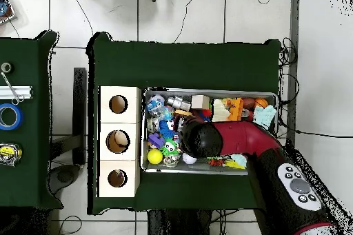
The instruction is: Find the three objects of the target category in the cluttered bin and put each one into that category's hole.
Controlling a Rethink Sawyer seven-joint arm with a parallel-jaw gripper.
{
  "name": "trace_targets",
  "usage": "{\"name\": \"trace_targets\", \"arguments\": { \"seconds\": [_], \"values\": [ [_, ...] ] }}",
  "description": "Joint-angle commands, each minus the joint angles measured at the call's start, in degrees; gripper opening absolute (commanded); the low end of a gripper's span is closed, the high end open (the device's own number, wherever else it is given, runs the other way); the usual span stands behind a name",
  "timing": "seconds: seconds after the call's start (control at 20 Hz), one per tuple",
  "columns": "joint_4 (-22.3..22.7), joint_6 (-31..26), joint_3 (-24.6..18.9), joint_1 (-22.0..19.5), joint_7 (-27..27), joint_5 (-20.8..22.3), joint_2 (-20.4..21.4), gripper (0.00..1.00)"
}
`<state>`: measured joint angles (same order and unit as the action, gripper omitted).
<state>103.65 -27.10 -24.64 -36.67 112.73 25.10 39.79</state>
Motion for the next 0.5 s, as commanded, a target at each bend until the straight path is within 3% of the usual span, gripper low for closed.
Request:
{"name": "trace_targets", "arguments": {
  "seconds": [0.05, 0.5],
  "values": [
    [-8.1, -8.0, -2.1, -4.2, -4.8, -2.5, -0.8, 1.00],
    [-15.8, -16.9, -4.0, -5.7, -8.3, -4.3, -1.9, 1.00]
  ]
}}
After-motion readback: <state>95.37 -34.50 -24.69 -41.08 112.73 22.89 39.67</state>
